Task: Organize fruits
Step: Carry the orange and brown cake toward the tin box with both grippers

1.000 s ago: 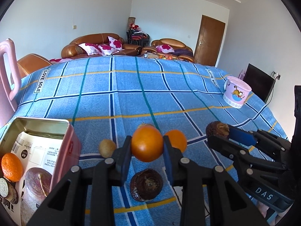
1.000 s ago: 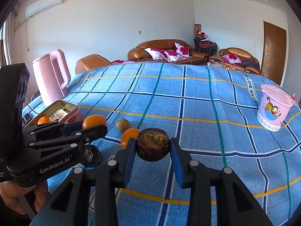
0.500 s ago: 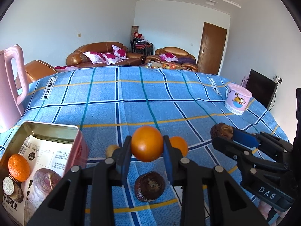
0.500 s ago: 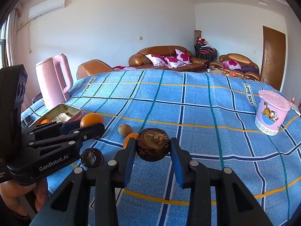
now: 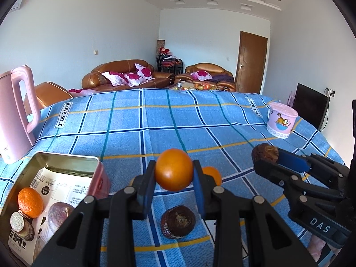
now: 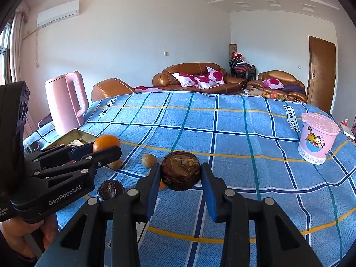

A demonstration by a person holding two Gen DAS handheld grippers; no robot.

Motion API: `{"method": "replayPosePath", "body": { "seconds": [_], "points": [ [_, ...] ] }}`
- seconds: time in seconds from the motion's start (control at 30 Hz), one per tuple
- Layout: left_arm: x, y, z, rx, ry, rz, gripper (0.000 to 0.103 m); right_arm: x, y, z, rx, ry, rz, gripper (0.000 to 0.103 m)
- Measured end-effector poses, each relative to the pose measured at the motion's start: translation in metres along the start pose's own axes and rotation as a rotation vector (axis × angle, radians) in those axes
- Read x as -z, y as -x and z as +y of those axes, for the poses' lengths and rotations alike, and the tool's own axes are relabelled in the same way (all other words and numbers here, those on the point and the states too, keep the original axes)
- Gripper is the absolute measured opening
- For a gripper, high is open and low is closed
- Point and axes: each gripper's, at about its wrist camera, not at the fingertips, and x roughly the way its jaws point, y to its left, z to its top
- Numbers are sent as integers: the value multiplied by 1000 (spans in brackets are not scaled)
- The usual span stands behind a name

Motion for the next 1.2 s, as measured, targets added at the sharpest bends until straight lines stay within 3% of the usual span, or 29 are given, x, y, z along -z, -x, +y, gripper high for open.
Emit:
{"method": "replayPosePath", "body": {
  "seconds": [0.97, 1.2],
  "points": [
    [3, 31, -3, -65, -16, -155, 33, 1, 28, 6, 18, 33, -151, 39],
    [5, 35, 4, -65, 0, -157, 33, 1, 32, 7, 30, 36, -168, 38]
  ]
}}
